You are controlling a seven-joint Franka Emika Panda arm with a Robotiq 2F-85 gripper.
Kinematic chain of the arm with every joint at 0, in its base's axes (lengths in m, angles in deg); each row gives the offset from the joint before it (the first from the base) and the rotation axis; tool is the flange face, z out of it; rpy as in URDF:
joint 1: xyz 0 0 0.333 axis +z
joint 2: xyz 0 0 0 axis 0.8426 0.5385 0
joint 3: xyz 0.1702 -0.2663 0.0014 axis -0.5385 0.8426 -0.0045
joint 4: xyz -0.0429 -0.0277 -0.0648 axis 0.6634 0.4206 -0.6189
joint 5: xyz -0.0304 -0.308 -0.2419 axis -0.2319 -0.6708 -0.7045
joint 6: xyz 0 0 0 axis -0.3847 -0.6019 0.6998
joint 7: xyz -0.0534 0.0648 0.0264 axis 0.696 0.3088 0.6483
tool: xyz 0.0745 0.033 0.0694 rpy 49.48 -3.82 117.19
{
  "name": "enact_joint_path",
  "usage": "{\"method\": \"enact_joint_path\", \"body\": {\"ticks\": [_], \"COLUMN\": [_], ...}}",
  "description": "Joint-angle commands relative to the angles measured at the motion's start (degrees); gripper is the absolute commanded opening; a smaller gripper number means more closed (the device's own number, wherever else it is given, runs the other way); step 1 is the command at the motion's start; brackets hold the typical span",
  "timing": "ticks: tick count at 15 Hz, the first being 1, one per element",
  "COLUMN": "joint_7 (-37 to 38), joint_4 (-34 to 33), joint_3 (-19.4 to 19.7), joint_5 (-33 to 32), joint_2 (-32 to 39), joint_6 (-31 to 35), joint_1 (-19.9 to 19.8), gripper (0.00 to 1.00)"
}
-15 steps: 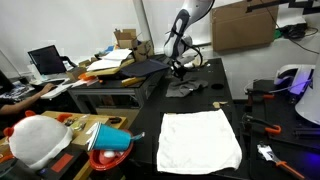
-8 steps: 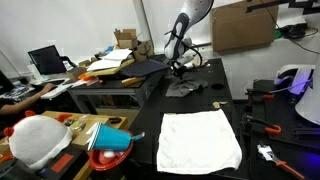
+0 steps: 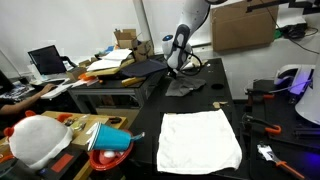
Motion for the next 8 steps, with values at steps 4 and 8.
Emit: {"method": "enact_joint_path", "body": {"ticks": [4, 8], "joint_7": [-4.83, -16.55], "joint_4": [8.71, 14.51], "joint_3": [-1.12, -15.36], "joint_5": [-0.12, 0.85], "joint_2": [-4.7, -11.71], "joint_6": [11.14, 4.96], "joint_1": [1.31, -9.19], "gripper": [0.26, 0.48]}}
